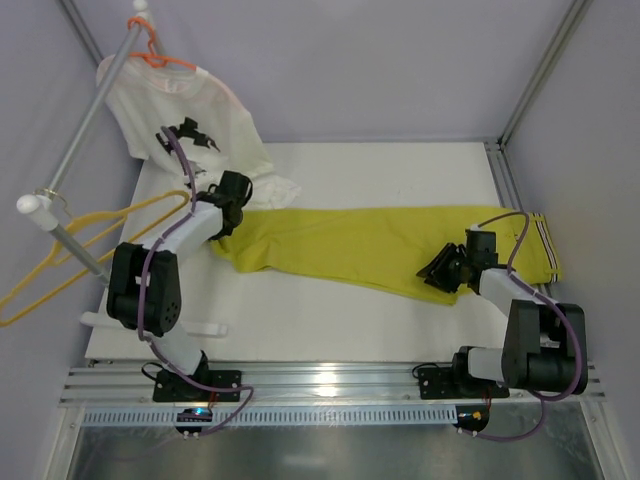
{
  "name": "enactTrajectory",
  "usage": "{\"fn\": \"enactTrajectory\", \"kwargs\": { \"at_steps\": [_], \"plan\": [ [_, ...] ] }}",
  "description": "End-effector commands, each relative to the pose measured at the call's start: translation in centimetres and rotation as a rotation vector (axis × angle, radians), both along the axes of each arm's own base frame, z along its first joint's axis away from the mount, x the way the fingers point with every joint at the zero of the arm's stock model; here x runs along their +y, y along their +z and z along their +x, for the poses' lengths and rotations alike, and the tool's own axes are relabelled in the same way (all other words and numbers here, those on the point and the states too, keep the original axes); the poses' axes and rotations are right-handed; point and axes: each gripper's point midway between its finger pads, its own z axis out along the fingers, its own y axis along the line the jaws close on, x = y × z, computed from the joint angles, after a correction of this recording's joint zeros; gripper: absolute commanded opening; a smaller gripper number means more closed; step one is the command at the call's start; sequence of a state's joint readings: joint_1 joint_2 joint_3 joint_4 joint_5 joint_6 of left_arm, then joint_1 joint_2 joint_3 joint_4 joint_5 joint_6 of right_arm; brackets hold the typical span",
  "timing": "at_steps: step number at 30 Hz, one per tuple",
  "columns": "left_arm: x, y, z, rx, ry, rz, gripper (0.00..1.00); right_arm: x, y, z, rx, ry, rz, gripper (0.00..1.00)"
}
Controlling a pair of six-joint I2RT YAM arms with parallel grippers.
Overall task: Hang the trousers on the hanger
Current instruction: Fold the trousers
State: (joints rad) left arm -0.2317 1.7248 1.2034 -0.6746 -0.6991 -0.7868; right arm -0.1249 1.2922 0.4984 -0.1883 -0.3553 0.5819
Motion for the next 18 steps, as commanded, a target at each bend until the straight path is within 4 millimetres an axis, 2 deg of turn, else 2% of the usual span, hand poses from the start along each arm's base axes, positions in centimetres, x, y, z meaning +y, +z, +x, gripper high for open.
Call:
{"fn": "enactTrajectory", "kwargs": {
  "at_steps": [1, 3, 6, 7, 8, 9, 11, 12, 14, 15, 17, 18],
  "plan": [
    [-3.0, 4.6, 0.7, -0.115, -0.133, 0.055, 0.00, 0.0, -1.5, -0.4, 0.020, -0.002, -0.040, 0.38],
    [-4.6, 6.3, 0.9, -0.145, -0.182, 0.081, 0.01, 0.5, -1.6, -0.4, 0.030, 0.014, -0.050, 0.38],
    [-8.9, 8.5, 1.7, -0.180, -0.330, 0.067, 0.01, 0.7, -1.7, -0.8, 0.041, 0.017, -0.070, 0.38],
    [-11.6, 8.9, 1.6, -0.193, -0.409, 0.052, 0.01, 0.9, -1.5, -0.8, 0.036, 0.023, -0.068, 0.38],
    [-13.3, 9.4, 1.8, -0.212, -0.458, 0.050, 0.01, 1.0, -1.3, -0.8, 0.030, 0.028, -0.068, 0.38],
    [-16.1, 9.6, 1.5, -0.212, -0.553, 0.055, 0.01, 1.1, -1.2, -1.1, 0.039, 0.038, -0.071, 0.38],
    [-19.9, 9.5, 1.2, -0.211, -0.659, 0.017, 0.01, 0.9, -0.1, -0.9, 0.004, 0.035, -0.086, 0.39],
    [-22.7, 8.4, 0.1, -0.190, -0.732, 0.011, 0.01, 0.8, 0.2, -1.2, 0.005, 0.040, -0.095, 0.40],
    [-25.8, 7.1, -1.1, -0.176, -0.815, -0.007, 0.02, 0.5, 1.6, -0.8, -0.035, 0.044, -0.114, 0.44],
    [-27.7, 5.5, -2.7, -0.153, -0.848, -0.003, 0.05, 0.5, 1.7, -1.2, -0.021, 0.048, -0.117, 0.49],
    [-29.4, 3.9, -4.4, -0.125, -0.897, -0.026, 0.07, 0.7, 2.8, -0.8, -0.049, 0.069, -0.118, 0.52],
    [-30.4, 2.5, -5.7, -0.110, -0.931, -0.036, 0.08, 0.8, 3.0, -0.9, -0.045, 0.075, -0.114, 0.55]
  ]
}}
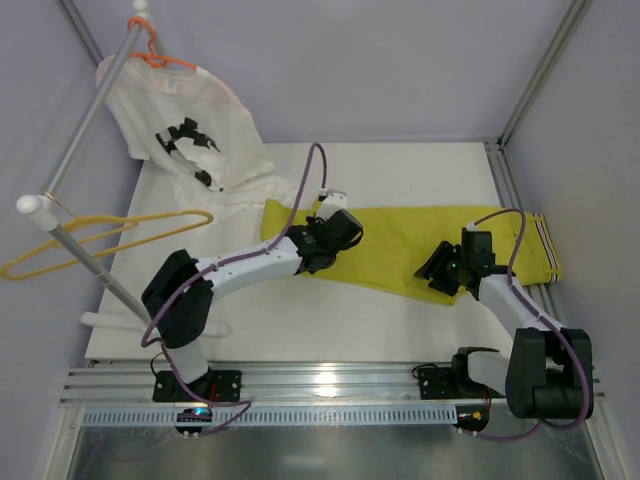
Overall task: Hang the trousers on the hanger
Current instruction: Fold the trousers
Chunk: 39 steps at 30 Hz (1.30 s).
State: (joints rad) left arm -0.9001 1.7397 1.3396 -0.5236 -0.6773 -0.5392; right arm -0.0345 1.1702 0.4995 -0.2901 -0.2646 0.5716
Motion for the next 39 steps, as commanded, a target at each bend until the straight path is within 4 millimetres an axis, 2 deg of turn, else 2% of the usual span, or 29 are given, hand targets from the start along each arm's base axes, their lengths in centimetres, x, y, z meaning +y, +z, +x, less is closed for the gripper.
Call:
{"fn": "enactTrajectory", "kwargs": {
  "at_steps": [1, 3, 4, 5, 6, 7, 10, 11, 12, 14, 16, 19, 20, 23, 24, 25, 26, 29, 31, 33, 36, 39],
  "plan": [
    [-3.4, -3.1, -3.1, 0.055, -0.106, -0.031, 0.14, -0.2, 2.3, 0.9, -0.035, 0.033, -0.035, 0.55],
    [-3.7, -4.1, -4.8, 0.079, -0.133, -0.024, 0.21, -0.4, 2.3, 1.0, -0.007, 0.035, -0.046, 0.56],
    [-3.4, -4.7, -5.7, 0.104, -0.140, -0.037, 0.29, -0.5, 3.0, 1.7, -0.023, 0.035, -0.053, 0.56],
    [-3.9, -5.0, -6.7, 0.152, -0.187, -0.063, 0.35, -0.8, 2.7, 1.7, 0.000, 0.039, -0.068, 0.55],
    [-3.2, -5.3, -7.3, 0.174, -0.191, -0.044, 0.49, -0.9, 2.8, 2.0, 0.005, 0.039, -0.074, 0.55],
    [-2.5, -5.0, -7.5, 0.177, -0.179, -0.029, 0.52, -1.0, 3.4, 2.6, -0.007, 0.037, -0.084, 0.55],
    [-0.7, -4.0, -8.0, 0.171, -0.150, 0.001, 0.54, -1.1, 3.3, 3.7, 0.001, 0.048, -0.090, 0.55],
    [-0.6, -2.6, -8.1, 0.149, -0.166, -0.017, 0.55, -1.0, 3.3, 4.1, -0.010, 0.063, -0.088, 0.55],
    [-0.3, -2.1, -8.1, 0.140, -0.166, -0.024, 0.57, -1.0, 3.2, 4.3, -0.007, 0.070, -0.089, 0.55],
    [0.1, -0.2, -7.9, 0.111, -0.161, -0.043, 0.60, -1.7, 2.5, 5.0, 0.024, 0.059, -0.126, 0.55],
    [0.7, 0.4, -7.0, 0.127, -0.133, -0.065, 0.61, -2.2, 1.2, 5.5, 0.074, 0.052, -0.147, 0.55],
    [1.7, 1.1, -5.5, 0.151, -0.080, -0.073, 0.61, -1.1, -0.4, 5.8, 0.110, 0.064, -0.133, 0.55],
    [2.5, 1.3, -5.0, 0.160, -0.050, -0.071, 0.61, 0.6, -0.7, 5.7, 0.107, 0.114, -0.148, 0.56],
    [4.2, 0.8, -4.2, 0.204, 0.025, -0.086, 0.61, 2.1, -2.4, 5.0, 0.145, 0.130, -0.172, 0.56],
    [4.9, 0.7, -4.2, 0.217, 0.045, -0.088, 0.61, 3.3, -2.9, 4.5, 0.152, 0.156, -0.174, 0.55],
    [5.6, 0.6, -4.2, 0.223, 0.069, -0.095, 0.61, 4.1, -2.9, 4.5, 0.152, 0.151, -0.181, 0.55],
    [6.7, 0.5, -3.7, 0.229, 0.104, -0.101, 0.61, 4.0, -3.1, 4.0, 0.162, 0.152, -0.236, 0.55],
    [9.1, 0.4, -3.2, 0.228, 0.176, -0.122, 0.61, 7.0, -3.2, 3.1, 0.163, 0.179, -0.173, 0.55],
    [9.8, 0.2, -3.3, 0.229, 0.197, -0.132, 0.61, 9.0, -3.6, 2.1, 0.177, 0.213, -0.148, 0.55],
    [9.3, -0.2, -3.6, 0.251, 0.183, -0.156, 0.61, 10.2, -3.7, 1.8, 0.180, 0.220, -0.134, 0.55],
    [7.2, -0.9, -4.1, 0.284, 0.095, -0.232, 0.59, 12.1, -3.1, 1.6, 0.161, 0.254, -0.121, 0.55],
    [5.3, -0.5, -4.2, 0.273, 0.032, -0.271, 0.59, 13.3, -2.0, 1.8, 0.148, 0.267, -0.114, 0.55]
  ]
}}
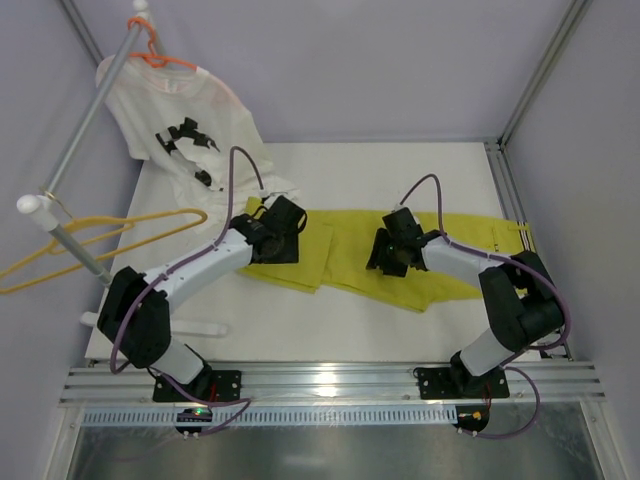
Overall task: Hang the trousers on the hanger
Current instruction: Fold the trousers
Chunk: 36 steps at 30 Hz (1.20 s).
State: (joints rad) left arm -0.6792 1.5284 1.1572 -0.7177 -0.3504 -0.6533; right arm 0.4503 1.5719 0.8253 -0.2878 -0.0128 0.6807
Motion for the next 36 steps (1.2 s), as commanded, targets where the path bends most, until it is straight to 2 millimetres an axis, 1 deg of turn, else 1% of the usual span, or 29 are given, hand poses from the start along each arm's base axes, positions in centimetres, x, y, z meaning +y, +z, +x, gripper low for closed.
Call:
{"fn": "enactTrajectory", "kwargs": {
  "at_steps": [1, 2, 4, 5, 6, 7, 8, 12, 13, 15, 16, 17, 18, 19, 22, 23, 26, 31, 33, 34, 35, 36],
  "plan": [
    [-3.3, 1.9, 0.2, -0.055, -0.084, -0.118, 0.59, 2.4, -0.1, -1.6, 0.083, 0.015, 0.056, 0.55],
    [-3.7, 1.9, 0.2, -0.045, -0.097, -0.095, 0.59, 2.7, 0.1, -2.0, 0.091, 0.027, 0.047, 0.55],
    [-3.8, 1.8, 0.3, -0.046, -0.102, -0.046, 0.59, 2.5, 0.8, -1.8, 0.077, 0.027, 0.029, 0.55],
    [-3.6, 1.5, 0.1, -0.044, -0.103, 0.002, 0.59, 2.1, 1.4, -1.8, 0.063, 0.020, 0.015, 0.55],
    [-4.0, 1.3, 0.3, -0.047, -0.113, 0.019, 0.59, 1.5, 1.8, -1.7, 0.053, 0.011, -0.005, 0.55],
    [-4.4, 1.0, 0.2, -0.050, -0.130, 0.028, 0.59, 0.8, 2.3, -1.3, 0.027, 0.002, -0.039, 0.55],
    [-5.1, 0.7, -0.1, -0.049, -0.151, 0.029, 0.59, -0.2, 3.0, -1.2, 0.010, -0.012, -0.075, 0.56],
    [-6.5, -0.7, 0.0, -0.040, -0.153, 0.038, 0.58, -2.1, 4.7, -0.8, -0.040, -0.030, -0.102, 0.55],
    [-6.7, -1.3, 0.3, -0.031, -0.146, 0.047, 0.57, -2.8, 4.5, -1.0, -0.036, -0.044, -0.099, 0.55],
    [-7.0, -2.2, 0.5, -0.014, -0.138, 0.059, 0.54, -3.4, 4.9, -0.9, -0.053, -0.049, -0.075, 0.55],
    [-7.1, -2.5, 0.6, -0.011, -0.137, 0.070, 0.54, -4.2, 4.6, -1.0, -0.048, -0.066, -0.078, 0.55],
    [-7.4, -3.3, 0.8, 0.002, -0.136, 0.083, 0.53, -4.4, 4.5, -1.0, -0.054, -0.066, -0.075, 0.55],
    [-7.4, -3.6, 0.9, 0.008, -0.136, 0.094, 0.51, -4.5, 4.6, -1.1, -0.063, -0.056, -0.073, 0.55],
    [-7.7, -4.5, 0.9, 0.023, -0.141, 0.109, 0.51, -5.1, 4.2, -1.1, -0.060, -0.068, -0.072, 0.55],
    [-8.0, -5.4, 0.7, 0.034, -0.158, 0.132, 0.50, -5.6, 3.6, -1.5, -0.056, -0.062, -0.064, 0.55],
    [-8.1, -6.1, 0.3, 0.047, -0.168, 0.148, 0.50, -5.7, 3.6, -1.3, -0.064, -0.065, -0.058, 0.55],
    [-8.6, -6.5, -0.2, 0.038, -0.190, 0.161, 0.51, -5.8, 3.0, -1.3, -0.061, -0.056, -0.064, 0.55],
    [-8.1, -7.5, -0.5, 0.055, -0.176, 0.202, 0.51, -5.7, 2.6, -1.1, -0.071, -0.056, -0.051, 0.55],
    [-7.6, -7.4, -0.6, 0.054, -0.152, 0.222, 0.51, -5.6, 2.5, -1.1, -0.069, -0.055, -0.051, 0.55],
    [-7.3, -7.1, -0.6, 0.048, -0.140, 0.233, 0.51, -5.1, 2.5, -1.2, -0.062, -0.040, -0.024, 0.55],
    [-7.0, -6.8, -0.5, 0.041, -0.132, 0.239, 0.51, -5.1, 2.5, -1.2, -0.062, -0.038, -0.024, 0.55],
    [-7.3, -5.9, -0.4, 0.020, -0.131, 0.215, 0.51, -5.1, 2.5, -1.2, -0.062, -0.038, -0.024, 0.55]
  ]
}}
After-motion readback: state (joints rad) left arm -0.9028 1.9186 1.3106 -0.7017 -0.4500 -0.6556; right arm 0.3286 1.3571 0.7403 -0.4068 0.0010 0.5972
